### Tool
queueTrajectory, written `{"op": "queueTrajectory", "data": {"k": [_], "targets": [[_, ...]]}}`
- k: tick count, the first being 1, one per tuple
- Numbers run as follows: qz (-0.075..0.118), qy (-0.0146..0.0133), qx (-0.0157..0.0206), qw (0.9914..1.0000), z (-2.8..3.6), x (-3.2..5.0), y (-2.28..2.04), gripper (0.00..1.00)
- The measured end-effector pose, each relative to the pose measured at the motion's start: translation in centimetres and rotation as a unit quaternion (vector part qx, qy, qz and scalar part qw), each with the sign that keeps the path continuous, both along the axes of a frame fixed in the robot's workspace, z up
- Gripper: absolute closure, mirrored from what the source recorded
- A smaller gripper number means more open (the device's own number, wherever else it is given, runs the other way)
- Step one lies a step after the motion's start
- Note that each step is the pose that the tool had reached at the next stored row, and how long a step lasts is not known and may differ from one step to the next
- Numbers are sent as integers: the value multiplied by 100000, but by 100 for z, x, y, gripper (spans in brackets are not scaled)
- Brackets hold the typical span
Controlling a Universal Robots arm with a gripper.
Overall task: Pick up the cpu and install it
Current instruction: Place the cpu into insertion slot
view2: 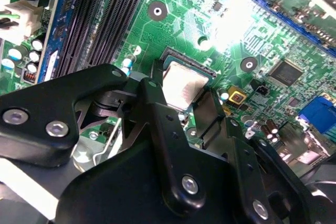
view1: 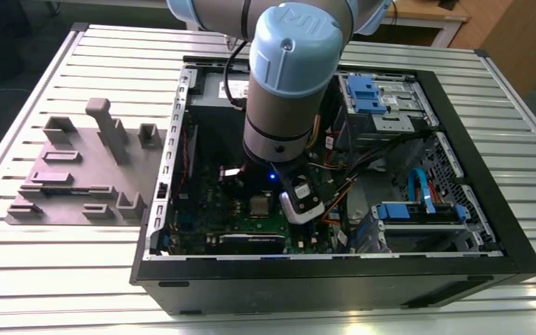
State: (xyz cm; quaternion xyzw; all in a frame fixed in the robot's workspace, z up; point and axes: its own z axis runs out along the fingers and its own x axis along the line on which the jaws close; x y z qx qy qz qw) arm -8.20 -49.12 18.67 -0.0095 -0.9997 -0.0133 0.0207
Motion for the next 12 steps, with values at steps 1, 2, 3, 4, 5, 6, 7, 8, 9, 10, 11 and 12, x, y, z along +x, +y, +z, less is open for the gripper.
{"op": "queueTrajectory", "data": {"k": [1, 2, 3, 4, 5, 6, 7, 8, 9, 10, 11, 12], "targets": [[-39, 2, -4, 100000, -2, 0, 0, 53], [-139, 8, -12, 100000, -3, 0, 0, 53], [-207, 7, -12, 100000, -5, -1, 0, 53], [-259, 8, -10, 100000, -6, -1, 0, 53], [-271, 3, -5, 100000, -6, -1, 0, 53], [-277, 2, 1, 100000, -7, -1, 1, 53], [-278, 0, 5, 100000, -7, -1, 1, 53], [-281, 0, 7, 100000, -7, -1, 1, 53], [-283, 1, 7, 100000, -7, -1, 1, 53], [-286, 1, 6, 100000, -7, -1, 1, 53], [-289, 3, 13, 100000, -7, -1, 1, 53], [-307, 31, 12, 100000, -7, -3, 1, 52]]}}
